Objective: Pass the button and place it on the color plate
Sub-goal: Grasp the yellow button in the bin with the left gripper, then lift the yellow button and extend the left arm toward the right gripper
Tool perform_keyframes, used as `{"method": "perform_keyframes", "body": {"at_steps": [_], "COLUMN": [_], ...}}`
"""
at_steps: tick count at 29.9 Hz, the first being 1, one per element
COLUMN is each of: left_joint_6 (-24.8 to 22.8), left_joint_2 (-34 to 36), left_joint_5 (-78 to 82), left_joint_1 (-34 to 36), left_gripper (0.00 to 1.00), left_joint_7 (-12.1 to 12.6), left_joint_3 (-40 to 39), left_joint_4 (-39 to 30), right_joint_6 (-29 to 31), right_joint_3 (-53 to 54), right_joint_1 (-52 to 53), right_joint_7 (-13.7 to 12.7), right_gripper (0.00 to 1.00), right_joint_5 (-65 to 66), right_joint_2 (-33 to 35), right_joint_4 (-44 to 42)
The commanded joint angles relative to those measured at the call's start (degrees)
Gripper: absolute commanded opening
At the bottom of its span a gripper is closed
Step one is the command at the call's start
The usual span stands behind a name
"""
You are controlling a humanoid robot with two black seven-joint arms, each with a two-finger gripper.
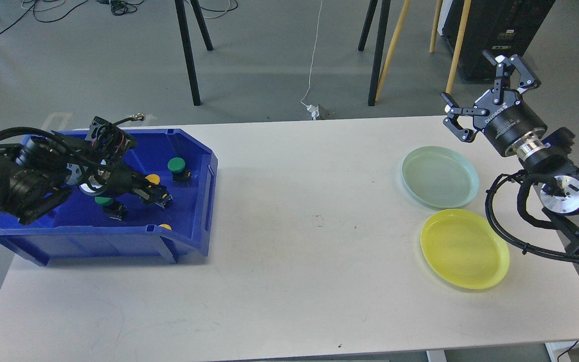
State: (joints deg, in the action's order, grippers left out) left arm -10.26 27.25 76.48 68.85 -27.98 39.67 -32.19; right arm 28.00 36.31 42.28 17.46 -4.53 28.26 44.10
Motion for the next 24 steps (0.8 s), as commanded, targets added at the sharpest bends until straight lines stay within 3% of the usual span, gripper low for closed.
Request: {"method": "perform_keyframes", "body": {"at_steps": [1,6,10,15,19,24], "left_joint_6": [-0.2,-2.83,-4.51,1.02,4.27,5.51], "left_joint_2": [7.79,20.89,23.99,13.11,-0.23,-10.98], "left_joint_5": [-0.11,-0.2,-4.74,-18.19,-22.34,-22.96], "left_joint_1": [6.71,13.05,10.18,3.13,0.06,-2.76], "left_gripper": [0.03,0.04,0.05,0.05,0.05,0.05], "left_joint_7": [-0.02,-0.02,-0.02,-0.02,-0.02,-0.02], "left_joint_3": [-2.48,-14.32,-26.46,-34.47,-35.36,-35.36], "left_joint_4": [-10.84,-29.92,-38.37,-39.88,-33.23,-24.33], "right_joint_6": [0.0,-4.17,-4.45,-3.83,0.0,0.0], "right_joint_3": [1.3,5.52,5.79,1.85,-1.76,-2.64], "right_joint_1": [0.0,0.61,-0.26,-5.18,-8.52,-10.11], "right_joint_7": [0.29,0.29,0.29,-2.6,-8.13,-12.8], "right_gripper": [1.0,1.0,1.0,1.0,1.0,1.0], "right_joint_5": [-0.04,-0.21,-0.21,0.4,0.4,1.28], "right_joint_2": [-0.23,-0.93,0.73,14.43,23.31,23.25], "right_joint_4": [-0.33,-1.3,2.2,14.67,23.91,28.76]}}
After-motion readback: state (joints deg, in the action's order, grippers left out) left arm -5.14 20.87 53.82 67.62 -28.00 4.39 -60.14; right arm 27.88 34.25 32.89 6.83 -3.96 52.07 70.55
